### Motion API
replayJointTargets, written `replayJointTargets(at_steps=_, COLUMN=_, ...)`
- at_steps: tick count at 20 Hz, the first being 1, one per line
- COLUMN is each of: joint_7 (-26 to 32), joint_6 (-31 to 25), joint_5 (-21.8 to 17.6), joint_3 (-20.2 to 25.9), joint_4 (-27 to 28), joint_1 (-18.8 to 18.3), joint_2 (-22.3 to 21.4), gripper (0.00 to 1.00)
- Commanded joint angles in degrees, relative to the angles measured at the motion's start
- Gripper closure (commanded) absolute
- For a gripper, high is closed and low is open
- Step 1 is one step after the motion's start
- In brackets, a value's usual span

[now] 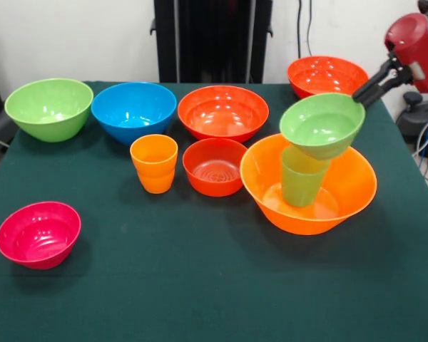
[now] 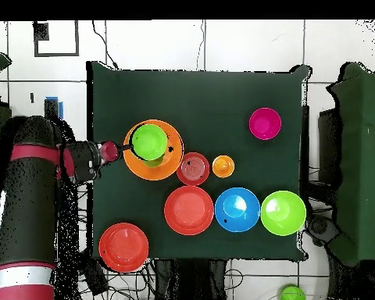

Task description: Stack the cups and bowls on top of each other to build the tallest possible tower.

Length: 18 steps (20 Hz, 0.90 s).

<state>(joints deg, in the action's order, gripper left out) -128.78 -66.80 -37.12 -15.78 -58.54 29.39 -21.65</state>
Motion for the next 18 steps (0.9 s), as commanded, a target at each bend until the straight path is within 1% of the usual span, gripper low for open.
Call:
replayJointTargets(at_steps=1, joint_7=-4.8, joint_6=-7.8, joint_5=-0.7, joint_3=2.1, joint_4=7.2, joint_1=2.3, joint_2=7.7, gripper=1.00)
replayJointTargets(at_steps=5, joint_7=-3.7, joint_6=-10.9, joint_5=0.2, joint_3=1.6, joint_4=10.4, joint_1=3.3, joint_2=9.7, gripper=1.00)
replayJointTargets(at_steps=9, joint_7=5.1, joint_6=-15.3, joint_5=-2.2, joint_3=-0.3, joint_4=13.3, joint_1=4.5, joint_2=9.9, gripper=1.00)
replayJointTargets(at_steps=10, joint_7=6.5, joint_6=-15.5, joint_5=-2.9, joint_3=-1.0, joint_4=13.3, joint_1=4.8, joint_2=9.8, gripper=1.00)
replayJointTargets(at_steps=11, joint_7=6.9, joint_6=-15.5, joint_5=-3.3, joint_3=-1.4, joint_4=13.6, joint_1=4.7, joint_2=10.1, gripper=1.00)
replayJointTargets(at_steps=14, joint_7=6.7, joint_6=-14.8, joint_5=-2.8, joint_3=-1.5, joint_4=13.6, joint_1=4.4, joint_2=10.8, gripper=1.00)
replayJointTargets(at_steps=18, joint_7=7.2, joint_6=-15.4, joint_5=-2.1, joint_3=-1.1, joint_4=15.9, joint_1=4.2, joint_2=12.4, gripper=1.00)
